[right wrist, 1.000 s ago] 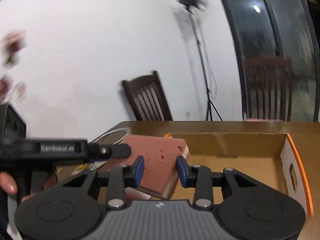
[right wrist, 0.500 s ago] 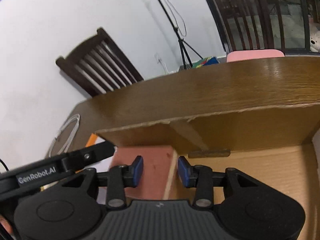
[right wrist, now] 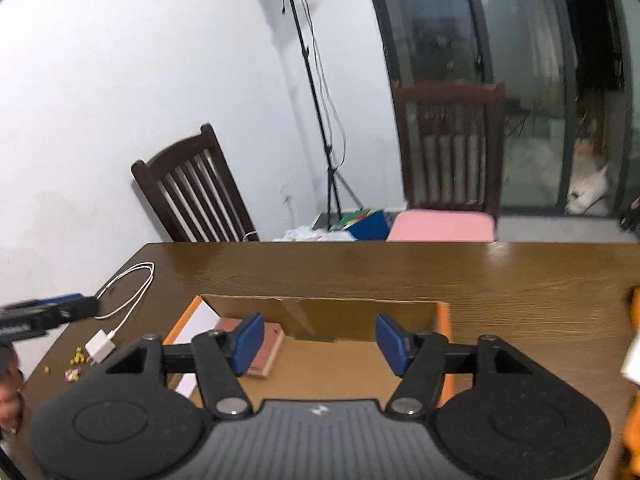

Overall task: Organize soft objects
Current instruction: 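Carry the sponge into the cardboard box and open the left gripper, then move the left gripper back toward the pile of soft items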

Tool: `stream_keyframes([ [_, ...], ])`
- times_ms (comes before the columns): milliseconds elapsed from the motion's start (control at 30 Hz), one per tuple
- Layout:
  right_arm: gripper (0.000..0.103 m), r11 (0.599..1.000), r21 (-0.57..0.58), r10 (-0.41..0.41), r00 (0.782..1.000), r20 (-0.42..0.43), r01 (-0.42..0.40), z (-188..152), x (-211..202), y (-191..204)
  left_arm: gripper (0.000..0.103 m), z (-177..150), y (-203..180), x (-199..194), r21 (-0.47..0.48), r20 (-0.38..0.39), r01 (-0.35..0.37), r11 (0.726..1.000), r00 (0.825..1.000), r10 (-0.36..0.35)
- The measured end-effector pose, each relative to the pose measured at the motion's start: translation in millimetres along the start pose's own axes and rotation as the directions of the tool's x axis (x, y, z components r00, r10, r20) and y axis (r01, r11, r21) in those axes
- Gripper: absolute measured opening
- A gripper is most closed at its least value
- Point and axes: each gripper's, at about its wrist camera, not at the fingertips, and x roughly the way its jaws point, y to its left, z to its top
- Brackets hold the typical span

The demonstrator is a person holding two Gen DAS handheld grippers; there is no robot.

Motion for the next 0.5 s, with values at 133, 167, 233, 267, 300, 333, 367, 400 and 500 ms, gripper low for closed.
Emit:
stream_keyframes([
  [133, 0.068, 1.0, 0.007, -0.015, 0.999, 0.047, 0.014, -15, -49, -6, 0.081, -16, -16, -54, 0.072, 0.038, -0.001, 0.997, 0.999, -0.002],
  [167, 0.069, 1.0, 0.009, -0.014, 0.998, 0.062, 0.014, -21, -61, -6, 0.081, -22, -20, -65, 0.084, 0.047, -0.009, 0.996, 0.999, 0.005],
  [233, 0.07, 1.0, 0.0, -0.022, 0.996, 0.085, 0.022, -33, -79, -4, 0.082, -38, -29, -86, 0.102, 0.069, -0.032, 0.994, 0.997, 0.025],
  [267, 0.07, 1.0, -0.008, -0.021, 0.995, 0.1, 0.022, -40, -90, -3, 0.083, -47, -33, -95, 0.104, 0.083, -0.042, 0.994, 0.996, 0.033],
  [300, 0.07, 1.0, -0.015, -0.018, 0.993, 0.119, 0.02, -49, -98, -1, 0.085, -60, -38, -108, 0.103, 0.103, -0.054, 0.993, 0.994, 0.043],
  [333, 0.071, 0.999, -0.027, -0.013, 0.99, 0.142, 0.017, -60, -109, 2, 0.089, -70, -42, -119, 0.101, 0.123, -0.06, 0.993, 0.991, 0.048],
  [367, 0.074, 0.999, -0.047, -0.005, 0.986, 0.168, 0.013, -74, -121, 5, 0.091, -85, -48, -132, 0.097, 0.145, -0.062, 0.993, 0.988, 0.047],
  [400, 0.078, 0.998, -0.069, 0.006, 0.98, 0.197, 0.007, -90, -134, 8, 0.095, -98, -52, -142, 0.093, 0.159, -0.063, 0.994, 0.986, 0.048],
  [500, 0.086, 0.992, -0.123, 0.029, 0.963, 0.266, 0.004, -141, -164, 17, 0.098, -144, -70, -170, 0.095, 0.184, -0.07, 0.993, 0.982, 0.051],
])
